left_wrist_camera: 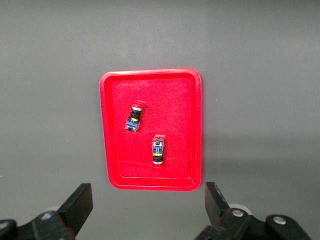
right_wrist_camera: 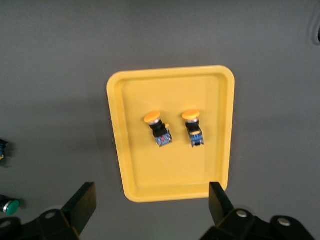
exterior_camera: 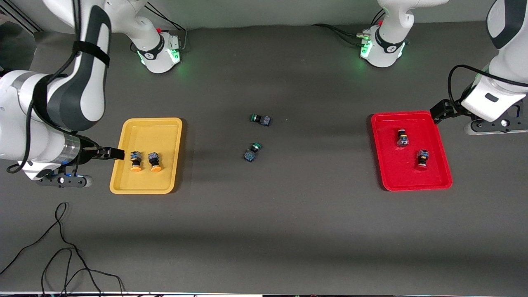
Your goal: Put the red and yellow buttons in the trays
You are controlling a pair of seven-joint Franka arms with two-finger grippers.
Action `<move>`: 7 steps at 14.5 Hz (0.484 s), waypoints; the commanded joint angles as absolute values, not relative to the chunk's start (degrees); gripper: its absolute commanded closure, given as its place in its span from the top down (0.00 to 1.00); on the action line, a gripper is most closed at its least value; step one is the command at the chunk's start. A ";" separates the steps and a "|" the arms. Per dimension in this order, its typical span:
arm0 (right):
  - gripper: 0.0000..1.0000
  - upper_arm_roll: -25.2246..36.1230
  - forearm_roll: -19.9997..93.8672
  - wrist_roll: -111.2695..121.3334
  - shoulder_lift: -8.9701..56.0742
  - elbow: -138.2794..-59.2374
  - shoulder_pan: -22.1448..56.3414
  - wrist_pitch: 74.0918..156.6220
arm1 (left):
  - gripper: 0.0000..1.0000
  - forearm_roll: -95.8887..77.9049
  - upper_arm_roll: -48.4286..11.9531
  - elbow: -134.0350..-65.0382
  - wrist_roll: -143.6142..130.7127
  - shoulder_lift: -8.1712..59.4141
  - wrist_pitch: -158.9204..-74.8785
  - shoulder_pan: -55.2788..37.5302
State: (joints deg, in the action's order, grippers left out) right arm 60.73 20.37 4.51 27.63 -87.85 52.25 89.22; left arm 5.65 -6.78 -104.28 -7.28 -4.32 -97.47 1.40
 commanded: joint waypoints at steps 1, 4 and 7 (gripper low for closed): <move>1.00 37.96 9.96 -3.15 14.62 -89.03 34.61 90.70 | 1.00 5.63 -6.24 -102.66 -7.47 -3.69 -96.07 0.53; 1.00 21.33 6.60 -3.16 9.77 -89.82 18.08 90.70 | 1.00 5.63 -6.24 -102.66 -7.47 -3.69 -96.06 0.62; 1.00 4.79 3.69 -2.90 5.72 -90.96 0.93 90.53 | 1.00 5.71 -6.24 -102.66 -7.38 -3.52 -96.06 0.62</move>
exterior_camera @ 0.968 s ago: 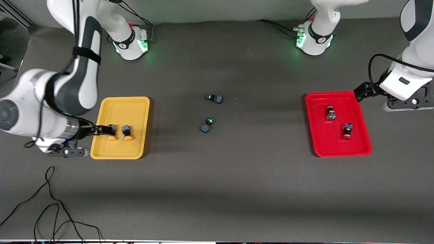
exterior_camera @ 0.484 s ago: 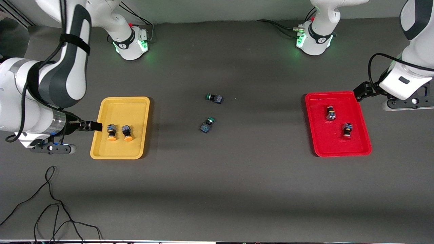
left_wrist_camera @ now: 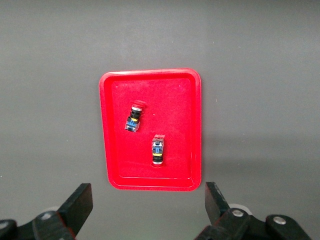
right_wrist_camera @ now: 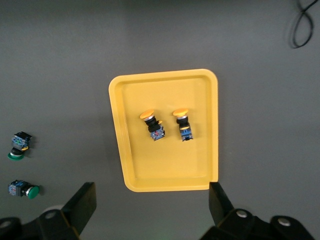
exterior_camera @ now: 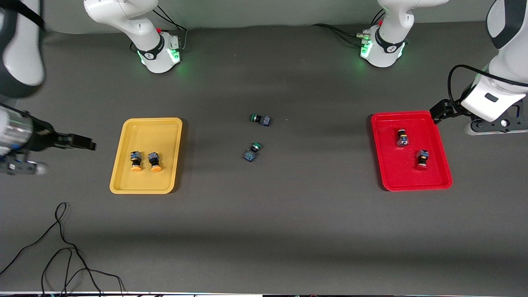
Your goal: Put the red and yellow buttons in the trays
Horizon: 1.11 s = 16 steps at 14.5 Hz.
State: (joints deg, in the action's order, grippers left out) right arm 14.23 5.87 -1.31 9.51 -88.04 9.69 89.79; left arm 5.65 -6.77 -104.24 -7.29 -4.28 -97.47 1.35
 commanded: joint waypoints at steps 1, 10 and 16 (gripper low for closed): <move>1.00 1.96 3.52 -2.64 4.67 -91.23 -2.60 90.35 | 1.00 5.71 -6.24 -102.66 -7.47 -3.43 -96.06 0.62; 1.00 1.05 1.85 -2.46 2.28 -93.08 -4.13 90.97 | 1.00 5.80 -6.24 -102.66 -7.29 -2.99 -96.06 0.53; 1.00 1.14 0.44 -2.46 2.90 -92.11 -4.04 90.53 | 1.00 5.89 -6.33 -102.48 -7.29 -2.90 -96.06 0.53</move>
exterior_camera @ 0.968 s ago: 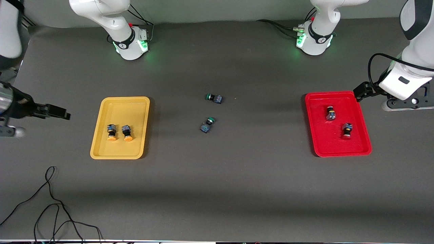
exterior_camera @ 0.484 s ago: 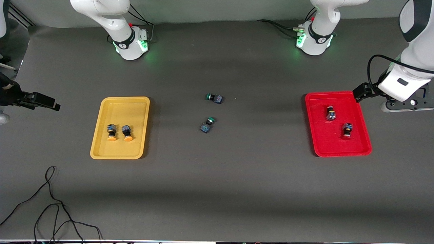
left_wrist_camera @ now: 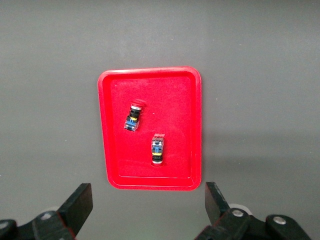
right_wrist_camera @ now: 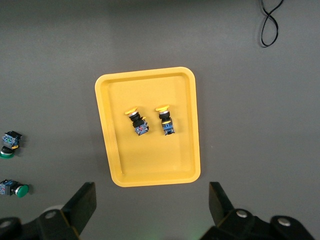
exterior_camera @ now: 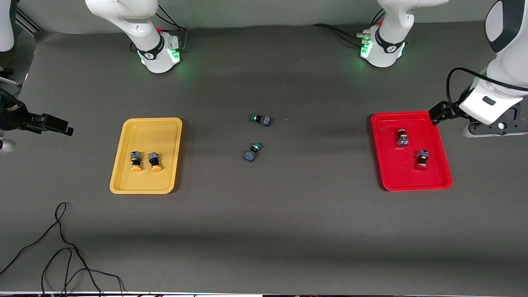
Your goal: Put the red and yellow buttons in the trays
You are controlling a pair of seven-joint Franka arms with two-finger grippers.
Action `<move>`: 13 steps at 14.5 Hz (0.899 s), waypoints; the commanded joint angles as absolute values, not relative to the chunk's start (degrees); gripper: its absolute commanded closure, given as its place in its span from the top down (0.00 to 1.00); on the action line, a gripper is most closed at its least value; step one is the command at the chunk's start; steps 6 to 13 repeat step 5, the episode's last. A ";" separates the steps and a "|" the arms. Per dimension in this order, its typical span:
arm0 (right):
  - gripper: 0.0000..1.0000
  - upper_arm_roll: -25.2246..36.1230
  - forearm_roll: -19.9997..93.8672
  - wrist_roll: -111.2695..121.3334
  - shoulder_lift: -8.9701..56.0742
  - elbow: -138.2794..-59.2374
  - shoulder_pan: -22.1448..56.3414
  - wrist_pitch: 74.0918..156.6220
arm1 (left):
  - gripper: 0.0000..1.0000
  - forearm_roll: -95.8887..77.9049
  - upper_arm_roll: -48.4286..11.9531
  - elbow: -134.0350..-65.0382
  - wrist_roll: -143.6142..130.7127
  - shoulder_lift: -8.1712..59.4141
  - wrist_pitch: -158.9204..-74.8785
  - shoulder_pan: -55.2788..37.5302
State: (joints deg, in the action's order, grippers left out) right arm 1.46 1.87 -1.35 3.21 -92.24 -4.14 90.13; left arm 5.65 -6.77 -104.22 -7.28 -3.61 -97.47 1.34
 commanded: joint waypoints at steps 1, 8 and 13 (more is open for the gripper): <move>1.00 1.14 0.35 -2.46 2.90 -92.11 -4.04 90.53 | 1.00 5.89 -6.59 -102.57 -7.47 -2.90 -96.06 0.53; 1.00 1.05 -1.49 -2.29 2.81 -92.20 -3.96 90.35 | 1.00 5.89 -7.56 -102.66 -7.73 -2.90 -96.06 0.00; 1.00 1.05 -1.49 -2.29 2.81 -92.20 -3.96 90.35 | 1.00 5.89 -7.56 -102.66 -7.73 -2.90 -96.06 0.00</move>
